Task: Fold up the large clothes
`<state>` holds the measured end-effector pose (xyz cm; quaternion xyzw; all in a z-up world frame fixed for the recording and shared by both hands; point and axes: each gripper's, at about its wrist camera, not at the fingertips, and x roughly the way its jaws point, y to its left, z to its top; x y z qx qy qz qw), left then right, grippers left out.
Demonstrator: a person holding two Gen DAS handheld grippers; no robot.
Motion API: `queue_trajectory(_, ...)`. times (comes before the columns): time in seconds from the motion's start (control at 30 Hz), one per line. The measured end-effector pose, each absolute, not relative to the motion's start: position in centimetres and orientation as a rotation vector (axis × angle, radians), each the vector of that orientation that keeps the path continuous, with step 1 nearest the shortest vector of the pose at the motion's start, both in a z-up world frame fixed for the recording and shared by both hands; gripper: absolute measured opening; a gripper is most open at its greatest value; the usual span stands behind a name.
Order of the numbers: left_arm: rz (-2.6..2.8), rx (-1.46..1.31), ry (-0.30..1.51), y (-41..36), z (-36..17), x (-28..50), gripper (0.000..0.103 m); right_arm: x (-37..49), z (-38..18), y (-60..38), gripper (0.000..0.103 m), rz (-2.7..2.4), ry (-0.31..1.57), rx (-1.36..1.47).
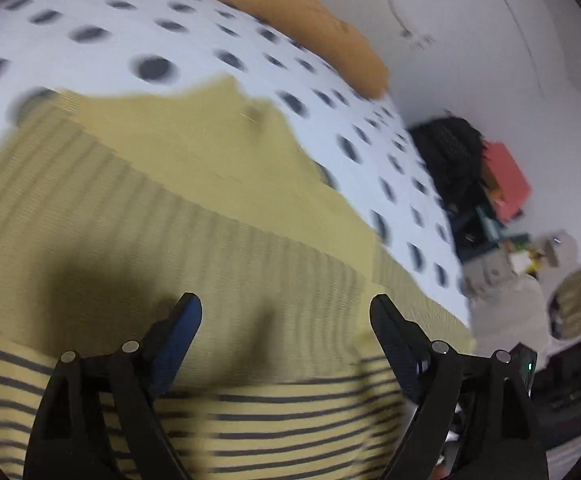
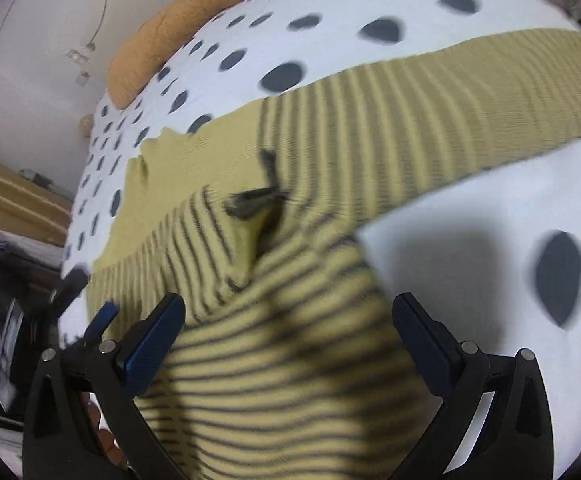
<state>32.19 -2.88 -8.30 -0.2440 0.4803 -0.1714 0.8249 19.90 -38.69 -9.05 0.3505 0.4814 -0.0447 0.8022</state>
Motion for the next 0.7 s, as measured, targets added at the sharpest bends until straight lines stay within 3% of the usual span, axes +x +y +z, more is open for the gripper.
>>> queue_trajectory(0.23, -0.139, -0.468, 1.106, 7.8, -11.0, 33.5, 0.086, 26.8, -12.0, -37.6, 0.098, -0.135, 1.066, 0.744)
queue_trajectory(0.3, -0.126, -0.467, 1.121, 8.5, -11.6, 33.9, 0.086, 27.1, -11.6, -37.7, 0.063, -0.160, 1.069, 0.706)
queue_trajectory(0.33, -0.124, -0.460, 1.122, 9.0, -11.7, 33.9, 0.086, 27.1, -11.3, -37.8, 0.052, -0.167, 1.082, 0.672)
queue_trajectory(0.43, -0.112, -0.412, 1.121, 9.6, -12.1, 33.9, 0.086, 26.3, -10.9, -38.8, 0.036, -0.115, 1.059, 0.673)
queue_trajectory(0.7, -0.152, -0.351, 1.103, 9.3, -11.5, 31.9, 0.087, 21.9, -8.1, -38.2, 0.035, -0.101, 0.969, 0.701)
